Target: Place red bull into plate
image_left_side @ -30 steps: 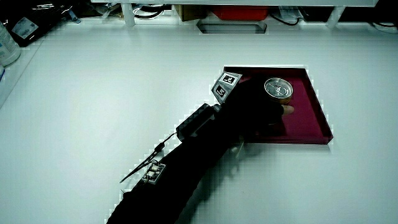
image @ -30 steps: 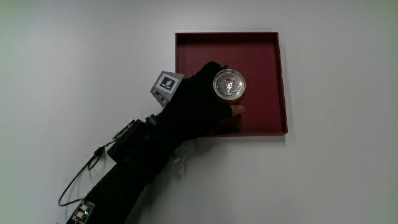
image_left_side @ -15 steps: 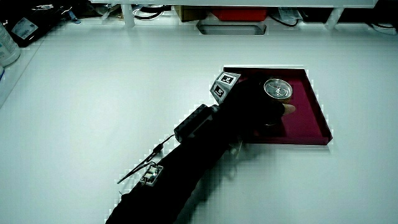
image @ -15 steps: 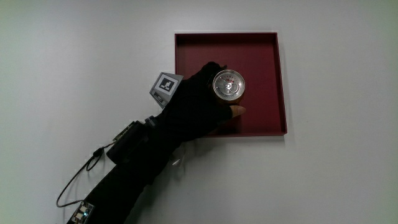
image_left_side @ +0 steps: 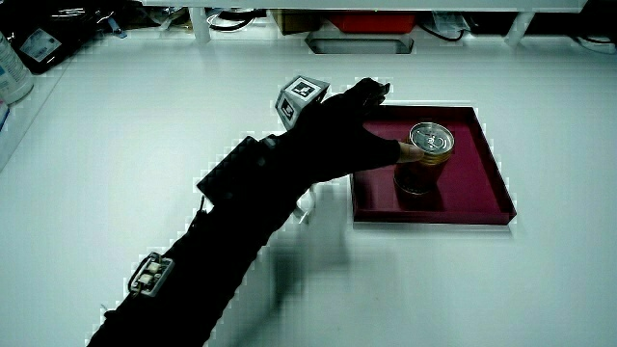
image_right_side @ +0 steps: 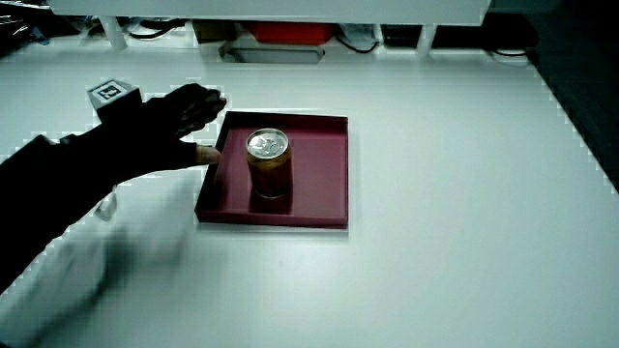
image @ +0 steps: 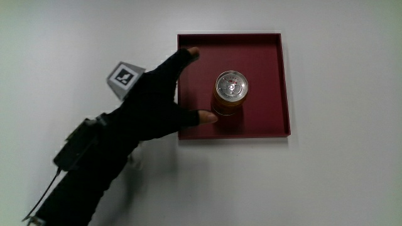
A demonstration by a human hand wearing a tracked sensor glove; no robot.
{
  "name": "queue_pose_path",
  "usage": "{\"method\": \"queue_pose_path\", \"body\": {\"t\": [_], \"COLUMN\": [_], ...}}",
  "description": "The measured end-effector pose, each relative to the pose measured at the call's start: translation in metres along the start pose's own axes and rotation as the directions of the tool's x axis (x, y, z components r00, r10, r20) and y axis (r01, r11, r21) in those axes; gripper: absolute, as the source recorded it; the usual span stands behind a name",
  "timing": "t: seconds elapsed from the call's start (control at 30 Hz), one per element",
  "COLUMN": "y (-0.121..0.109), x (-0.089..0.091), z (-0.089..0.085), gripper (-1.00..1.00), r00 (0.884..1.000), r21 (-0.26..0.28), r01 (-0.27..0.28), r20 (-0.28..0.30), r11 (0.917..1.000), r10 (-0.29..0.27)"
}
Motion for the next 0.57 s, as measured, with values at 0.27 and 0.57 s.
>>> {"method": "queue_pose_path", "body": {"t": [0.27,0.57], "y": [-0.024,-0.036], "x": [-0.001,0.003], "z": [0.027,0.037], "gripper": [-1.00,-1.00], "r00": [0.991,0.976], "r21": [0.005,0.006], "r01": [0.064,0.163], "r20": [-0.122,-0.146], "r11": [0.9979,0.9866], "r10": [-0.063,-0.160]}}
